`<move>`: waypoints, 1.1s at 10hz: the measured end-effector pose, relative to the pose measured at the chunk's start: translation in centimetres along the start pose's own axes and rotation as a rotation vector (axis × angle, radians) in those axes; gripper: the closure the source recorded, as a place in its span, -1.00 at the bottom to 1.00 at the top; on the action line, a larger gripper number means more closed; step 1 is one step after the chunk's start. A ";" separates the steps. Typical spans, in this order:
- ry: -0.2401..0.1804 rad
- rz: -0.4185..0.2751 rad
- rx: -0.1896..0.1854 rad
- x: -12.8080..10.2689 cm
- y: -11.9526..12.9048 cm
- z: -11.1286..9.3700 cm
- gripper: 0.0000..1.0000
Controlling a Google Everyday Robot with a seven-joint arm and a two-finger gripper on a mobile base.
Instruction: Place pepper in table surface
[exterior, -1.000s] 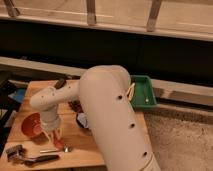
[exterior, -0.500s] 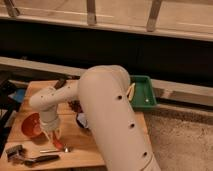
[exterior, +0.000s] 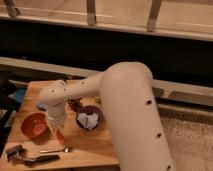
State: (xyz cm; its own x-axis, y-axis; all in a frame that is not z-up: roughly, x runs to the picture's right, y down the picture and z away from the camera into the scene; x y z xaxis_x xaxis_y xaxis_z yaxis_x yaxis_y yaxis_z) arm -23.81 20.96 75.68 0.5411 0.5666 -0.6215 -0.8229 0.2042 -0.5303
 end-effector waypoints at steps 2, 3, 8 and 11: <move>-0.038 0.055 0.019 0.1 -2.6 -2.5 1.00; -0.045 0.077 0.029 0.3 -3.3 -3.2 1.00; -0.114 0.151 0.019 0.1 -6.4 -5.6 1.00; -0.137 0.150 0.011 -0.4 -6.9 -6.1 1.00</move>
State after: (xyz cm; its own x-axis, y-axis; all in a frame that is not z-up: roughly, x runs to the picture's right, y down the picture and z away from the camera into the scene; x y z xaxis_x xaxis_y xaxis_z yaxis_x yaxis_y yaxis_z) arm -17.27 14.46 76.01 0.3840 0.6944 -0.6086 -0.8949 0.1175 -0.4305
